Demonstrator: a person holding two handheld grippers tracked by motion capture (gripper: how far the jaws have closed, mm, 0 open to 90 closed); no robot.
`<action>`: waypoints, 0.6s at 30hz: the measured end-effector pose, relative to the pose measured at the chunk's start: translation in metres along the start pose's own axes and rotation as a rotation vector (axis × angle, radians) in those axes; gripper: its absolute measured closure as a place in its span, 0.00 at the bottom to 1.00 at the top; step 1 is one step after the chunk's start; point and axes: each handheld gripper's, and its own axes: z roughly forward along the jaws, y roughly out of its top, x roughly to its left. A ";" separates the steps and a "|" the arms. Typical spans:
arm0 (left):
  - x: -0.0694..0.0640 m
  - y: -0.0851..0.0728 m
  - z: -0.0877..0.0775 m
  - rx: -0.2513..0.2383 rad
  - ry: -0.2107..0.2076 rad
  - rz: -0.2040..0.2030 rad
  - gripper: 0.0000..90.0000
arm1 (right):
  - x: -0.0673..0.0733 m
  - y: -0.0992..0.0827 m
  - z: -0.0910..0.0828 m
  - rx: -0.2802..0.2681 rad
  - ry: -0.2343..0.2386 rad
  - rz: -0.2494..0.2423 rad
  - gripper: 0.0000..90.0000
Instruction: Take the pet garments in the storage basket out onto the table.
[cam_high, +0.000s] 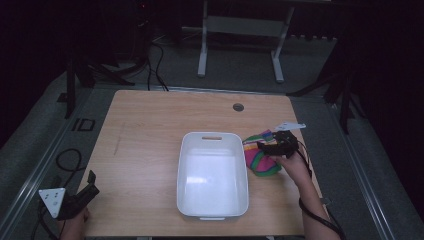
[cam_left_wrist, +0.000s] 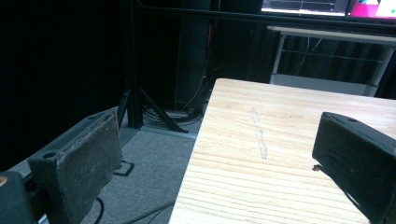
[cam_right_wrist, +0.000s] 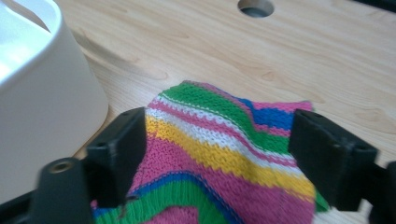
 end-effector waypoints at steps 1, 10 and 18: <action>0.000 0.000 0.000 0.000 -0.001 -0.001 0.02 | 0.000 -0.002 -0.004 -0.006 0.010 -0.001 0.15; 0.000 0.000 0.000 0.000 -0.001 -0.001 0.02 | -0.005 -0.026 -0.031 -0.054 0.053 0.010 0.14; 0.000 0.000 0.000 0.000 -0.001 -0.003 0.02 | -0.010 -0.053 -0.055 -0.141 -0.013 0.052 0.14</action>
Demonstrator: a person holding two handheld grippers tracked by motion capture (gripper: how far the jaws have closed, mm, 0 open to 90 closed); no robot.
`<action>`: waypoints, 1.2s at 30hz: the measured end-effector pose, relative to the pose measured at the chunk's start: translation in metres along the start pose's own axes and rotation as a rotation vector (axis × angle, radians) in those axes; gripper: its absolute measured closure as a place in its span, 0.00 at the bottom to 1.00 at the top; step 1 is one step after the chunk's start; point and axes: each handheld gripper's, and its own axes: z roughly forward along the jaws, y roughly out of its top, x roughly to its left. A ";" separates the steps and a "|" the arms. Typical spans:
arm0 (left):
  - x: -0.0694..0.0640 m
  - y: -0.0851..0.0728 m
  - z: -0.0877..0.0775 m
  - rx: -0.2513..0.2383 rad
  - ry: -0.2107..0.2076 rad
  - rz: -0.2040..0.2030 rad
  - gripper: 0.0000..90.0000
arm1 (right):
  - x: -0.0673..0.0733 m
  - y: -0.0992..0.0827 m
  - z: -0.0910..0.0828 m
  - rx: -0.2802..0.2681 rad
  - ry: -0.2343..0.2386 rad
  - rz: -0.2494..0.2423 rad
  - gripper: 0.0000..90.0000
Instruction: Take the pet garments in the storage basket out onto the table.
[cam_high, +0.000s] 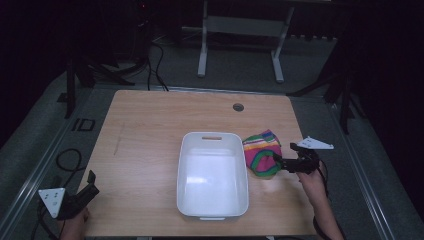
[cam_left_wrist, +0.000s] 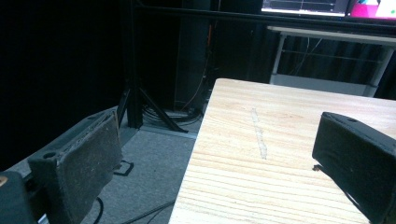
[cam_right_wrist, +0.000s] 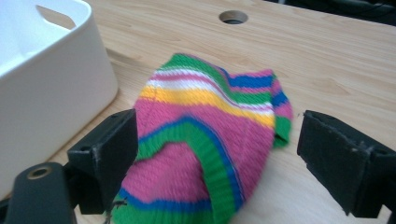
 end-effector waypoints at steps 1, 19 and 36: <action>0.000 0.000 0.000 0.000 0.000 -0.001 0.02 | -0.001 -0.003 -0.003 -0.003 -0.008 0.001 0.14; 0.000 0.000 0.000 -0.001 0.002 0.002 0.02 | -0.005 -0.067 -0.046 -0.056 -0.194 0.039 0.13; 0.000 0.000 0.000 0.001 0.002 0.004 0.02 | 0.011 -0.105 -0.064 -0.082 -0.398 0.008 0.13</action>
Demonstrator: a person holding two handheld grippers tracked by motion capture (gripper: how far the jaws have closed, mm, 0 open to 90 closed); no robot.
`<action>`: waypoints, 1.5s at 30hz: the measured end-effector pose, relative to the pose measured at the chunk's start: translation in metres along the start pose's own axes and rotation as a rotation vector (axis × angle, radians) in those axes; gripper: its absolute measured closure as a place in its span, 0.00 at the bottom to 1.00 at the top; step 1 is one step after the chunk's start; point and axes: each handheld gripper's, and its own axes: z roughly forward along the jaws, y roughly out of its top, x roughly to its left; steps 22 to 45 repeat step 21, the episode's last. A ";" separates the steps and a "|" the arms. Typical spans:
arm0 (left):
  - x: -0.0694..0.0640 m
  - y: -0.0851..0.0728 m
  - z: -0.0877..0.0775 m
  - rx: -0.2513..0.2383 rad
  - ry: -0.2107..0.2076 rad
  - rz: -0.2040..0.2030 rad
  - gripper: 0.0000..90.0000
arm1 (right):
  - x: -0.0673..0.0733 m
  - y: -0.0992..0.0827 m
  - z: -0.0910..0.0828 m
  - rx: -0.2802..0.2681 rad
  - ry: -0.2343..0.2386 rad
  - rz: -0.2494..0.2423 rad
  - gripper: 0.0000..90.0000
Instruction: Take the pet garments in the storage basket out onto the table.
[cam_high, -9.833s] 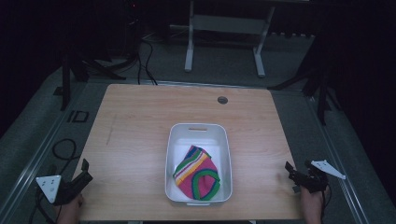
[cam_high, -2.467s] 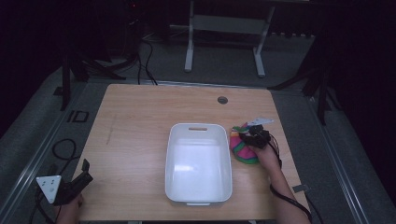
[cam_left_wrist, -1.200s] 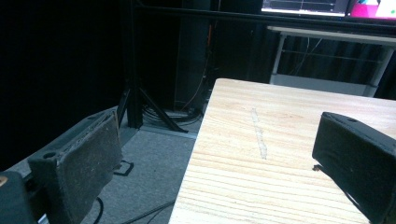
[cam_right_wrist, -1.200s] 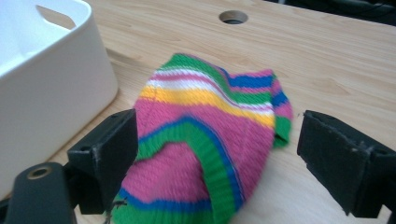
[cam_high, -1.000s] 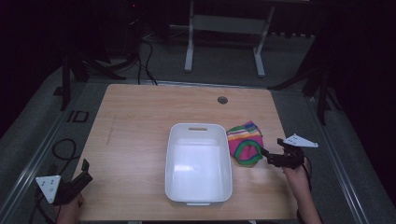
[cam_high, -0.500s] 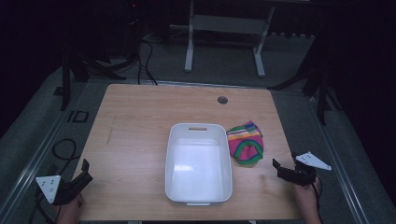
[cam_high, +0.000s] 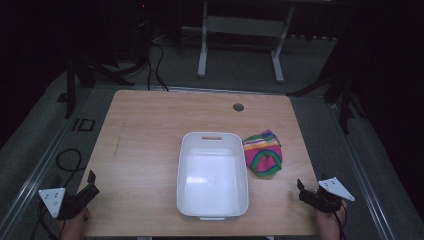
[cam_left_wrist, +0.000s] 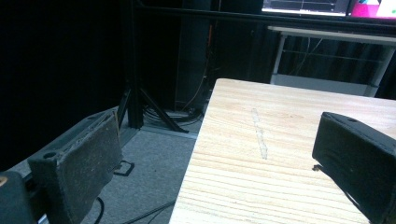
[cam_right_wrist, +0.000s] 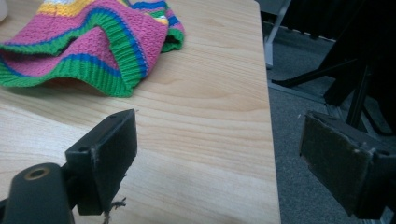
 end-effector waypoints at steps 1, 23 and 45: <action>0.000 0.000 0.000 0.000 0.000 0.000 0.02 | -0.001 -0.001 -0.001 -0.007 0.004 0.015 0.13; -0.001 0.000 0.000 0.001 0.001 0.005 0.02 | -0.021 -0.013 -0.014 -0.152 -0.019 0.172 0.13; -0.001 0.000 0.000 0.001 0.001 0.005 0.02 | -0.021 -0.013 -0.014 -0.152 -0.019 0.172 0.13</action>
